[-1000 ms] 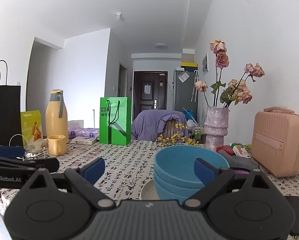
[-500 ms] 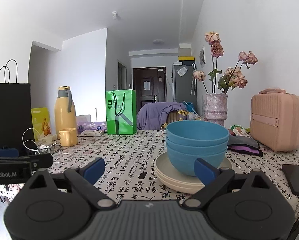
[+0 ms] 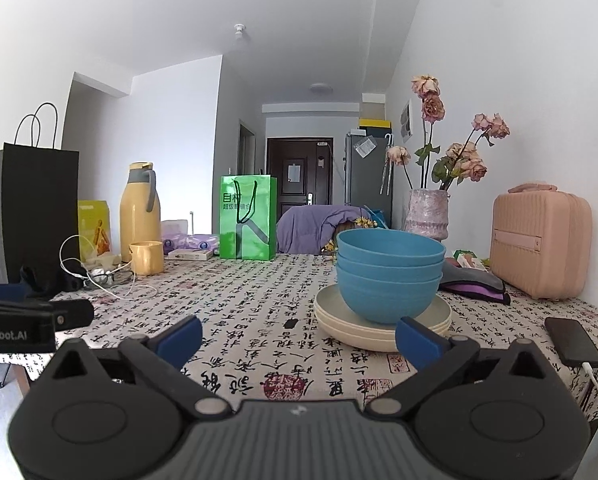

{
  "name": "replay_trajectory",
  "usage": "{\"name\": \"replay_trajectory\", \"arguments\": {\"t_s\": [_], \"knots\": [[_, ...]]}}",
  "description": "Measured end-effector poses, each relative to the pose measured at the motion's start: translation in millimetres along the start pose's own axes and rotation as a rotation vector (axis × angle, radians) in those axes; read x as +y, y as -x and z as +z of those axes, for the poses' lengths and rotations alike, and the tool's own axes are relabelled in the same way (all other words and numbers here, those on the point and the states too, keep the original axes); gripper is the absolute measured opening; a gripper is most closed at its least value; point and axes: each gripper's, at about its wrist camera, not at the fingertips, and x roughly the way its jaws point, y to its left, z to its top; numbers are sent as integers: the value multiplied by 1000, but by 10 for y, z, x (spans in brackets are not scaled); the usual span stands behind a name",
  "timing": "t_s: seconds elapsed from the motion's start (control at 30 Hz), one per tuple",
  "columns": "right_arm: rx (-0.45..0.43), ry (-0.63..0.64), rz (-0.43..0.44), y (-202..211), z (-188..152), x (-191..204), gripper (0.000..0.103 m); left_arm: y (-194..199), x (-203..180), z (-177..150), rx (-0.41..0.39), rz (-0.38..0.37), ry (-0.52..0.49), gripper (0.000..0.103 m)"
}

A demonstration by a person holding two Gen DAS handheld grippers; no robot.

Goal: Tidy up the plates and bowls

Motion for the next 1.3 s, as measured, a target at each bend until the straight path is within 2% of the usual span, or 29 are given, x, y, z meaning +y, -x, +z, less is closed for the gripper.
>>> {"name": "replay_trajectory", "arguments": {"t_s": [0.23,0.6,1.3], "knots": [[5,-18,16,98,-55,-20,103,106,-23,-99,3,-13,35,103],[25,0,42,107,-78,8,103,184,-57,-122,-23,-13,11,103],[32,-13,41,89,-86,-12,103,151,-42,-122,-14,-25,12,103]]}}
